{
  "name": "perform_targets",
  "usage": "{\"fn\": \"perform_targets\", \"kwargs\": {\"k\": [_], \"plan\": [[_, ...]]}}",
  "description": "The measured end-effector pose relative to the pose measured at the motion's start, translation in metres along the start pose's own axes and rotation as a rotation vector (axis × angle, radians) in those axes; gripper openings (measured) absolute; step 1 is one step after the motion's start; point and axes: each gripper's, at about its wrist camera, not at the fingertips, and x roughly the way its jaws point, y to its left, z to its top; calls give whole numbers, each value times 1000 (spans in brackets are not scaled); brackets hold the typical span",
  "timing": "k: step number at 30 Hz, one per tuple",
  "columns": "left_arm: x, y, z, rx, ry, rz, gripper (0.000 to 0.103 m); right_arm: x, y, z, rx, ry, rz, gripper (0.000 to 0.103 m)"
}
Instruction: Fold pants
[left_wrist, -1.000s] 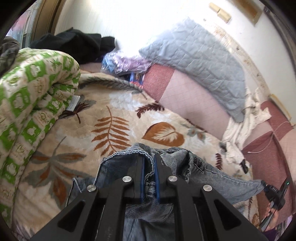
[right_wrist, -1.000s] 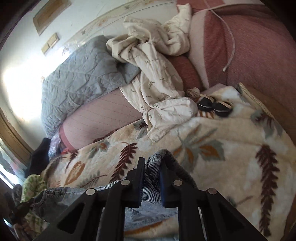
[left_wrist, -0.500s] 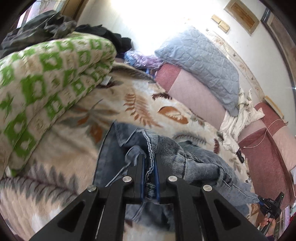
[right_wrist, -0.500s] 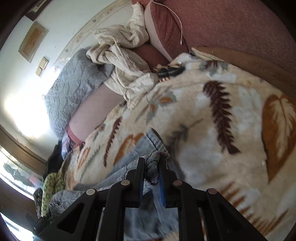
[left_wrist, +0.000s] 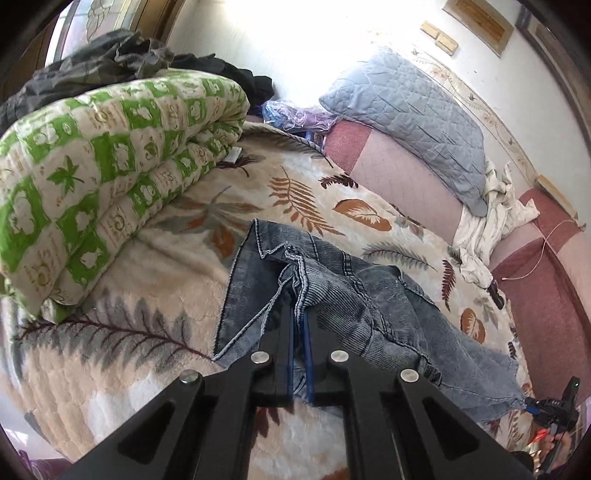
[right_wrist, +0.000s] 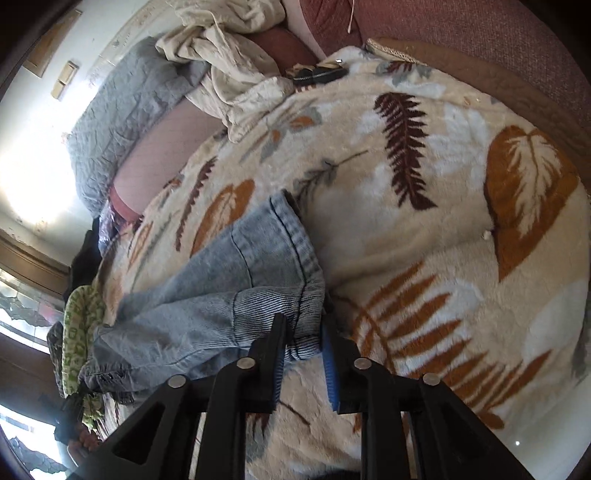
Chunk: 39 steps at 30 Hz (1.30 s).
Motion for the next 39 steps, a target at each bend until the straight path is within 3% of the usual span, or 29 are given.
{"fn": "perform_targets", "kwargs": {"k": [2, 4, 10, 13, 16, 20, 29, 30, 31, 32, 33, 36, 39], "plan": [[-7, 1, -3, -8, 6, -2, 4, -10, -2, 0, 8, -19, -16, 41], [-13, -1, -5, 0, 4, 4, 4, -24, -1, -1, 8, -69, -9, 50], [-49, -29, 5, 50, -117, 70, 4, -39, 36, -7, -49, -130, 93, 59], [-60, -41, 13, 63, -156, 37, 4, -26, 54, -16, -83, -91, 155, 61], [-51, -66, 11, 116, -121, -4, 8, -2, 65, -25, -62, -18, 238, 61], [-16, -96, -8, 155, -52, -51, 52, 27, 76, -38, -23, 58, 270, 61], [58, -112, -29, 167, 82, -66, 52, 83, 79, -42, 171, 70, 284, 61], [61, -111, -32, 172, 94, -57, 51, 88, 80, -43, 178, 72, 279, 58], [65, -108, -36, 183, 121, -34, 48, 91, 82, -45, 171, 74, 267, 43], [67, -105, -39, 190, 142, -19, 39, 95, 84, -46, 150, 76, 241, 24], [70, -102, -43, 198, 165, -2, 32, 95, 86, -47, 136, 73, 228, 18], [73, -85, -54, 187, 221, 29, 14, 87, 94, -51, 58, 46, 175, 10], [66, -75, -60, 205, 241, 20, 10, 73, 101, -55, -20, 35, 116, 7]]}}
